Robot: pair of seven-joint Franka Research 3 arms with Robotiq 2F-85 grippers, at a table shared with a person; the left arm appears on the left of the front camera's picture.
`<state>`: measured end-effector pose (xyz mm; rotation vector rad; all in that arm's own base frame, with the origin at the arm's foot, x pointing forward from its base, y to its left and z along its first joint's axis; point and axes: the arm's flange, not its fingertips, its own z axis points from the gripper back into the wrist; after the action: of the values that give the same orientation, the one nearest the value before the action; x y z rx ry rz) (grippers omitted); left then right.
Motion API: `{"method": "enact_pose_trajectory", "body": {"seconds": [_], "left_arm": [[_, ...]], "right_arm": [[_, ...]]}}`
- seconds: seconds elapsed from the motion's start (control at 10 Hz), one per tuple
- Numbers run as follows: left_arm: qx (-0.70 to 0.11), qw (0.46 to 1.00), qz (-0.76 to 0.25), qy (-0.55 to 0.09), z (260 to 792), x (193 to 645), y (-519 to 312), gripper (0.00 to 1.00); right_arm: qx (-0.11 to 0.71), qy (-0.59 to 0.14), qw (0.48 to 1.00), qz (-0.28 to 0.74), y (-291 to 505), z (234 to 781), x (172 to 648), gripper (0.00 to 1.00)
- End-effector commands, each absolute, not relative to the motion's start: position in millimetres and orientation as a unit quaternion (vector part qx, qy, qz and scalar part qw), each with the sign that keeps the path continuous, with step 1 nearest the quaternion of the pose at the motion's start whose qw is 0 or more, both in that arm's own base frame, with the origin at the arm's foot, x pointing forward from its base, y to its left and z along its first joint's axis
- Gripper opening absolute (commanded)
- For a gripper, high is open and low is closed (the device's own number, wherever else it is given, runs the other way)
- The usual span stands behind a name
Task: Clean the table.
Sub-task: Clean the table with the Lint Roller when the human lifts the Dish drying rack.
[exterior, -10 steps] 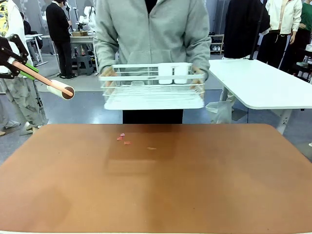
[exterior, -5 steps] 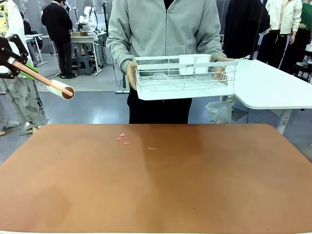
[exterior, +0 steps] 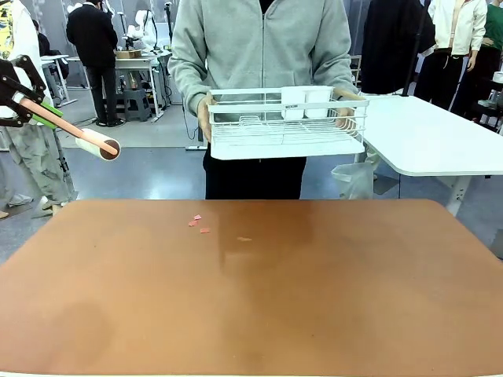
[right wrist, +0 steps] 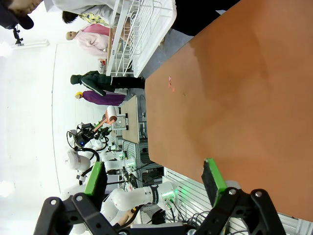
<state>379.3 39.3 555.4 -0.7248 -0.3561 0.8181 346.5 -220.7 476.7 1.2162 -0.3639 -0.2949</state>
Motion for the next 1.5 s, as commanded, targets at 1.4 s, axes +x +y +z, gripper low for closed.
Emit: {"method": "enact_pose_trajectory", "body": {"seconds": [1.4], "left_arm": [[-0.267, 0.956, -0.06, -0.107, 501.8, 485.4, 80.6, 0.22]], "right_arm": [[0.571, -0.175, 0.791, -0.133, -220.9, 479.7, 346.4, 1.0]]}}
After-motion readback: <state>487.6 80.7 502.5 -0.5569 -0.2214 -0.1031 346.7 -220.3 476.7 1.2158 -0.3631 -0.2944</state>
